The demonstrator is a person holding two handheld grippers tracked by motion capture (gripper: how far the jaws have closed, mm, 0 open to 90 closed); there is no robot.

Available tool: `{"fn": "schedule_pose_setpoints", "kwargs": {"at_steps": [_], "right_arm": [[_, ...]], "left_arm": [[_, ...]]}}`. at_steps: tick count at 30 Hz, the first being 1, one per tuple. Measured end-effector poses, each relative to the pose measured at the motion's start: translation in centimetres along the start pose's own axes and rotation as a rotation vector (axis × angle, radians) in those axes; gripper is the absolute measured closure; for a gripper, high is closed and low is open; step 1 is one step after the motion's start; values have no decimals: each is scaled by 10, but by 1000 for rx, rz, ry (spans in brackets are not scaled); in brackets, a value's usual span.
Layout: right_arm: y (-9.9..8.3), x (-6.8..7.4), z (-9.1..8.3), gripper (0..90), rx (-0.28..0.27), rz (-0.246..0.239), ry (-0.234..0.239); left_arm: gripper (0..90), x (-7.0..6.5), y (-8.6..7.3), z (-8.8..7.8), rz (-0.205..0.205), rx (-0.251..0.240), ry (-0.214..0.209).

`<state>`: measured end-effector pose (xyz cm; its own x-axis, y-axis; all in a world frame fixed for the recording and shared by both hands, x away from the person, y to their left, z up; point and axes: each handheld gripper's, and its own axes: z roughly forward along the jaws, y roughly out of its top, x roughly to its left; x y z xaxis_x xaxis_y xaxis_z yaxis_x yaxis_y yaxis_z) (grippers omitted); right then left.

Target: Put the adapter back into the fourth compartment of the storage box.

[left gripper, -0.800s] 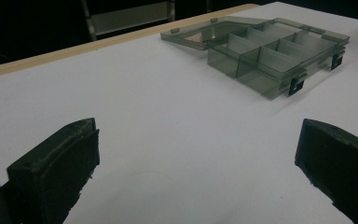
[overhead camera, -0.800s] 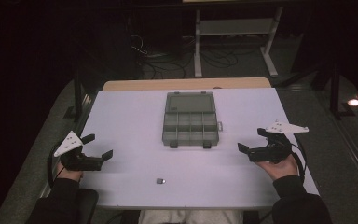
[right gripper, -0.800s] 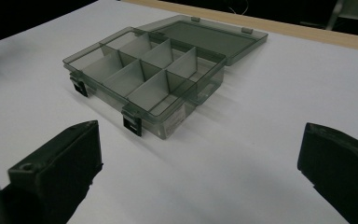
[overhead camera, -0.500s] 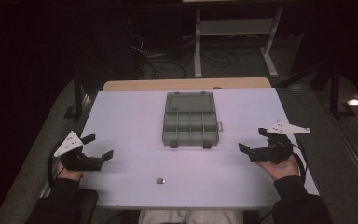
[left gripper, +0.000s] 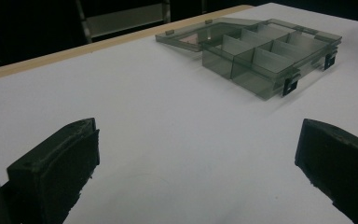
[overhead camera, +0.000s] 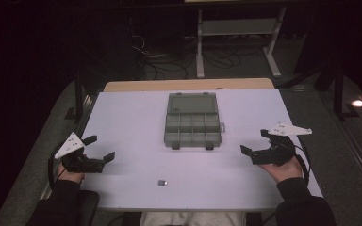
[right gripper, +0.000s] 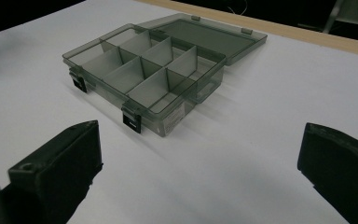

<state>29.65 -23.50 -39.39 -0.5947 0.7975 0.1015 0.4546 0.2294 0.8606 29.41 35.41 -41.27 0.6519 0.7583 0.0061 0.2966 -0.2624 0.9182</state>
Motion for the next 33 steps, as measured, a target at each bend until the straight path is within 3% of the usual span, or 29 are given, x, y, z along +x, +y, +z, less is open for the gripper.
{"fn": "schedule_pose_setpoints", "kwargs": {"at_steps": [10,15,33], "right_arm": [[2,3,1,0,8,-5,12],[6,8,3,0,20,-19,46],[24,19,3,0,23,-54,102]], "left_arm": [[0,0,0,0,3,-1,-1],[0,-2,0,2,21,14,-23],[0,-2,0,1,24,18,-8]]}}
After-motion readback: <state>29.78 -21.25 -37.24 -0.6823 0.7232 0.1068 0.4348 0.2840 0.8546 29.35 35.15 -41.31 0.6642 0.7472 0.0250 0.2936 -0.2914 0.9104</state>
